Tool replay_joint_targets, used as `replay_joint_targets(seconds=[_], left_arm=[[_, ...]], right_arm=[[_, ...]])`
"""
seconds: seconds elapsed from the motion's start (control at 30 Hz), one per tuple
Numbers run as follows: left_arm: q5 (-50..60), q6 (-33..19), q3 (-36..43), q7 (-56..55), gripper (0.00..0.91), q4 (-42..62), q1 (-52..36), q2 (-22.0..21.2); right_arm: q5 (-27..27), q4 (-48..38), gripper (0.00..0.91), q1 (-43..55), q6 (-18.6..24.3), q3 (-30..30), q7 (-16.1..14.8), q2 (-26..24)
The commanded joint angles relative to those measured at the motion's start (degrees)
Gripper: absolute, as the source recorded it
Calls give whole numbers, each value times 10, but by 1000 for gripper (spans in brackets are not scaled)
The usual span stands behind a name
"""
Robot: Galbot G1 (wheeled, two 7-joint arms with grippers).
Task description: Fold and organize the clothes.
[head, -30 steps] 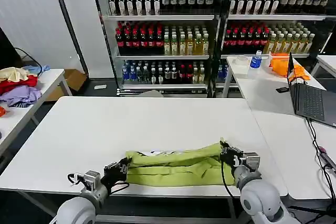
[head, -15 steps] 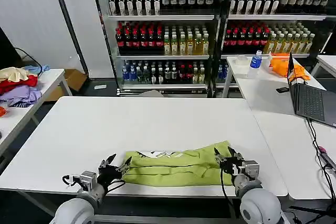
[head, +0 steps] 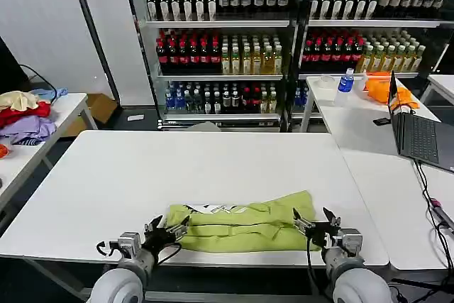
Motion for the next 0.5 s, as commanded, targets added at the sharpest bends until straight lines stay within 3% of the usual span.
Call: replay_joint_targets(seconds=[0.03, 0.5], left_arm=[[-23, -9, 4, -9, 30, 21, 6, -29], [-60, -25, -35, 4, 30, -21, 53, -50]], right_arm=[[4, 10, 907, -21, 0, 12, 0, 4], [15, 24, 907, -30, 0, 24, 4, 6]])
